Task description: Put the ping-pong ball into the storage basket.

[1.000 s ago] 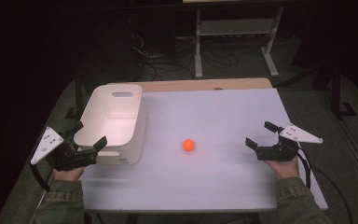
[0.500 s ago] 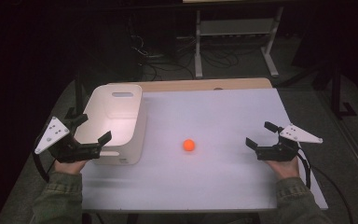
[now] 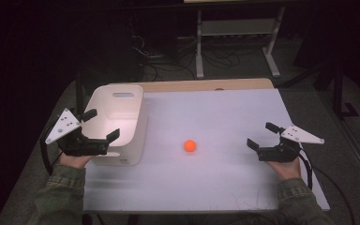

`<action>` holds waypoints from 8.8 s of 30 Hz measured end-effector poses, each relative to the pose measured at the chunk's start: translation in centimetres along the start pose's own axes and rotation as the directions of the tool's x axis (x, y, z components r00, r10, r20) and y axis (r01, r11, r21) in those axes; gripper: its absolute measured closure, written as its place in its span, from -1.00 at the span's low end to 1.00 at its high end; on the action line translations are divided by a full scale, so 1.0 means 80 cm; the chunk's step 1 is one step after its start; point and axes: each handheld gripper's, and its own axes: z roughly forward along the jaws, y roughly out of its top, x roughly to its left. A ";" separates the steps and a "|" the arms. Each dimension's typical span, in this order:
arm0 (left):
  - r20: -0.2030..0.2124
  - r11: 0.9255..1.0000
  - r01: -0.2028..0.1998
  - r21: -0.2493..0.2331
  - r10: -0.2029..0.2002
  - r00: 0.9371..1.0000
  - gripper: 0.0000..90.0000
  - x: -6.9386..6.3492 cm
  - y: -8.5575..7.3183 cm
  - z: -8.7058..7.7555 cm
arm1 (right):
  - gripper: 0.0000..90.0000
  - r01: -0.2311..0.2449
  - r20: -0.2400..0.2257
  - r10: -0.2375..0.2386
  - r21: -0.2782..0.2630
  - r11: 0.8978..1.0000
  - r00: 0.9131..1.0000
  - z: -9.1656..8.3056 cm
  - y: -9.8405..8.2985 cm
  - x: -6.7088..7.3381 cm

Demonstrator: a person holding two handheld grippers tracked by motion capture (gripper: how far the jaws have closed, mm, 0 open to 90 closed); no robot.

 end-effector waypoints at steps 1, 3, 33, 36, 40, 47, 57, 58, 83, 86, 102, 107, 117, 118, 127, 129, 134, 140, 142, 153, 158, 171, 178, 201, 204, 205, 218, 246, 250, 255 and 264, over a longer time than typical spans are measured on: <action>0.004 1.000 -0.004 0.006 0.004 1.000 -1.00 0.000 0.002 0.002 | -1.00 0.001 0.000 -0.001 0.000 1.000 1.000 0.000 0.000 0.000; 0.014 1.000 -0.011 0.015 0.011 1.000 -1.00 0.000 0.005 0.005 | -1.00 0.002 0.000 -0.002 -0.002 1.000 1.000 0.000 0.000 0.000; 0.141 0.991 -0.104 0.087 0.091 0.986 -1.00 -0.017 0.048 0.057 | -1.00 -0.001 -0.006 0.001 -0.005 1.000 1.000 -0.001 0.001 0.000; 0.155 0.989 -0.110 0.096 0.095 0.983 -1.00 -0.019 0.050 0.063 | -1.00 -0.003 -0.006 0.003 -0.006 1.000 1.000 -0.002 0.001 0.000; 0.178 0.987 -0.120 0.111 0.099 0.979 -1.00 -0.022 0.054 0.070 | -1.00 -0.006 -0.006 0.006 -0.007 1.000 1.000 -0.002 0.001 0.000; 0.228 0.980 -0.134 0.149 0.098 0.969 -1.00 -0.026 0.060 0.089 | -1.00 -0.006 -0.008 0.006 -0.008 1.000 1.000 -0.002 0.001 0.000; 0.289 0.966 -0.177 0.190 0.118 0.950 -1.00 -0.039 0.060 0.115 | -1.00 -0.006 -0.008 0.006 -0.011 1.000 1.000 -0.003 0.001 -0.001; 0.293 0.963 -0.183 0.196 0.121 0.948 -1.00 -0.040 0.060 0.116 | -1.00 -0.005 -0.008 0.004 -0.011 1.000 1.000 -0.003 0.001 -0.001; 0.412 0.901 -0.289 0.324 0.141 0.900 -1.00 -0.064 0.060 0.176 | -1.00 0.000 -0.021 0.000 -0.016 1.000 1.000 -0.004 0.001 0.000; 0.420 0.890 -0.302 0.341 0.143 0.896 -1.00 -0.066 0.060 0.183 | -1.00 -0.001 -0.022 0.001 -0.016 1.000 1.000 -0.004 0.001 0.000; 0.473 0.829 -0.356 0.432 0.128 0.872 -1.00 -0.076 0.060 0.215 | -1.00 0.004 -0.030 -0.004 -0.018 1.000 1.000 -0.004 0.001 0.000; 0.493 0.807 -0.371 0.460 0.116 0.863 -1.00 -0.080 0.057 0.224 | -1.00 0.005 -0.031 -0.005 -0.016 1.000 1.000 -0.003 0.001 0.001; 0.517 0.774 -0.400 0.490 0.112 0.848 -1.00 -0.090 0.051 0.240 | -1.00 0.007 -0.034 -0.008 -0.017 1.000 0.999 -0.003 0.001 0.001; 0.518 0.772 -0.402 0.492 0.112 0.848 -1.00 -0.091 0.051 0.241 | -1.00 0.006 -0.034 -0.007 -0.016 1.000 0.999 -0.003 0.001 0.001; 0.508 0.745 -0.406 0.530 0.105 0.855 -1.00 -0.093 0.044 0.254 | -1.00 0.009 -0.036 -0.010 -0.013 1.000 0.999 -0.003 0.001 0.002; 0.505 0.740 -0.408 0.535 0.106 0.856 -1.00 -0.093 0.043 0.256 | -1.00 0.008 -0.037 -0.009 -0.011 1.000 0.999 -0.003 0.000 0.002; 0.496 0.725 -0.408 0.554 0.106 0.862 -1.00 -0.094 0.041 0.260 | -1.00 0.009 -0.036 -0.009 -0.011 1.000 0.999 -0.003 0.000 0.002; 0.495 0.715 -0.411 0.565 0.105 0.863 -1.00 -0.097 0.039 0.265 | -1.00 0.010 -0.036 -0.010 -0.009 1.000 0.999 -0.003 0.000 0.002; 0.492 0.712 -0.411 0.569 0.107 0.864 -1.00 -0.098 0.040 0.268 | -1.00 0.009 -0.036 -0.009 -0.008 1.000 0.999 -0.003 0.000 0.003; 0.498 0.679 -0.435 0.591 0.117 0.859 -1.00 -0.114 0.036 0.285 | -1.00 0.009 -0.038 -0.009 -0.010 1.000 0.999 -0.004 0.000 0.003; 0.512 0.658 -0.454 0.601 0.119 0.851 -1.00 -0.122 0.030 0.295 | -1.00 0.009 -0.040 -0.009 -0.011 1.000 0.999 -0.004 0.000 0.003; 0.510 0.625 -0.461 0.630 0.116 0.852 -1.00 -0.127 0.025 0.303 | -1.00 0.008 -0.040 -0.008 -0.007 1.000 0.999 -0.004 0.000 0.003; 0.510 0.601 -0.471 0.646 0.120 0.852 -1.00 -0.130 0.020 0.306 | -1.00 0.007 -0.041 -0.008 -0.008 1.000 0.999 -0.004 0.000 0.003; 0.529 0.539 -0.503 0.676 0.120 0.840 -1.00 -0.144 0.003 0.321 | -1.00 0.010 -0.043 -0.010 -0.007 1.000 0.999 -0.003 0.000 0.003; 0.530 0.535 -0.505 0.678 0.119 0.839 -1.00 -0.145 0.001 0.323 | -1.00 0.010 -0.043 -0.010 -0.007 1.000 0.999 -0.003 0.000 0.003; 0.530 0.532 -0.506 0.679 0.121 0.839 -1.00 -0.146 0.001 0.324 | -1.00 0.010 -0.043 -0.010 -0.007 1.000 0.999 -0.003 0.000 0.003; 0.511 0.496 -0.478 0.725 0.077 0.856 -1.00 -0.146 -0.010 0.335 | -1.00 0.009 -0.044 -0.010 -0.006 1.000 0.999 -0.003 0.000 0.003; 0.546 0.488 -0.503 0.713 0.063 0.836 -0.59 -0.146 -0.026 0.342 | -1.00 0.013 -0.047 -0.013 -0.005 1.000 0.999 -0.002 -0.001 0.003; 0.559 0.490 -0.513 0.705 0.061 0.827 -0.49 -0.147 -0.028 0.343 | -1.00 0.014 -0.048 -0.014 -0.003 1.000 0.999 -0.002 -0.001 0.003; 0.566 0.486 -0.515 0.706 0.050 0.823 -0.39 -0.146 -0.031 0.345 | -1.00 0.016 -0.048 -0.016 -0.002 1.000 0.999 -0.001 -0.001 0.004; 0.581 0.493 -0.522 0.696 0.039 0.813 -0.13 -0.146 -0.032 0.346 | -1.00 0.014 -0.052 -0.014 0.002 1.000 0.999 -0.001 -0.001 0.004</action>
